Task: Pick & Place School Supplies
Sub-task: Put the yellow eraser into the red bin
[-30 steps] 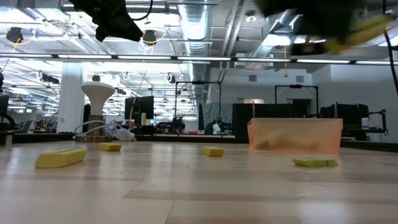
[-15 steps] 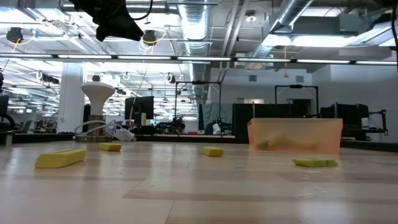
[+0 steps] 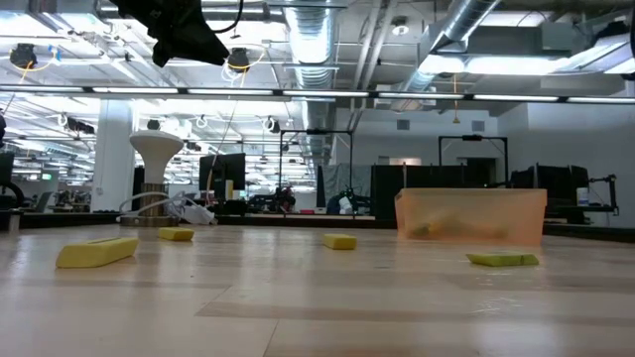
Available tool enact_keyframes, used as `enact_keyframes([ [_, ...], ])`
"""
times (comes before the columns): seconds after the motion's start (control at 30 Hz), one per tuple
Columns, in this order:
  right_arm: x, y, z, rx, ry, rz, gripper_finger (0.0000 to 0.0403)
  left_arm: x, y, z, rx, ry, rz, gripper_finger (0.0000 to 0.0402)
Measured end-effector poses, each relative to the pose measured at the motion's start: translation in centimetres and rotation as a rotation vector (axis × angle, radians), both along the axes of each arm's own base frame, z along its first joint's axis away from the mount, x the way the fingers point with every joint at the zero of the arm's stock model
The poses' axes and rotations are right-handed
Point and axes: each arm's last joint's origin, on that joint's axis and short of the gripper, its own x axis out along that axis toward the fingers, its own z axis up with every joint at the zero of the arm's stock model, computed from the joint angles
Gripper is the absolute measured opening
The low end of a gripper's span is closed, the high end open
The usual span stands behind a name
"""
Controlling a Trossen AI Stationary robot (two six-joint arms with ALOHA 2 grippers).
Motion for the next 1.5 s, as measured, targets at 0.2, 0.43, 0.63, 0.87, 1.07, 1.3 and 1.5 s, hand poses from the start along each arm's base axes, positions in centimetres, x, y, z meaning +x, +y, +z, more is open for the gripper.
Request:
enact_keyframes([
  [0.2,-1.1,0.8,-0.1,-0.018,0.008,-0.027,0.0021,0.0,0.0,0.0,-0.002,0.0,-0.003,0.0092],
  [0.43,-1.8,1.0,-0.2,-0.071,0.025,-0.112,0.0051,0.0,0.0,0.0,-0.003,0.0,-0.003,0.0092],
  [0.63,-2.0,0.8,-0.3,-0.094,0.044,-0.113,0.0157,0.0,0.0,0.0,-0.021,-0.01,0.005,0.0092],
  [0.87,-1.8,0.7,-0.3,-0.088,0.055,-0.158,0.0222,0.0,0.0,0.0,-0.021,-0.01,0.006,0.0092],
  [1.07,-0.4,0.3,0.3,-0.047,-0.028,-0.243,0.0202,0.0,0.0,0.0,-0.021,-0.01,0.006,0.0092],
  [1.3,1.0,-1.2,1.7,-0.033,-0.145,-0.316,0.0089,0.0,0.0,0.0,-0.021,-0.011,0.005,0.0092],
  [1.5,2.3,-3.1,2.9,-0.066,-0.261,-0.319,0.001,0.0,0.0,0.0,-0.02,-0.012,0.005,0.0092],
])
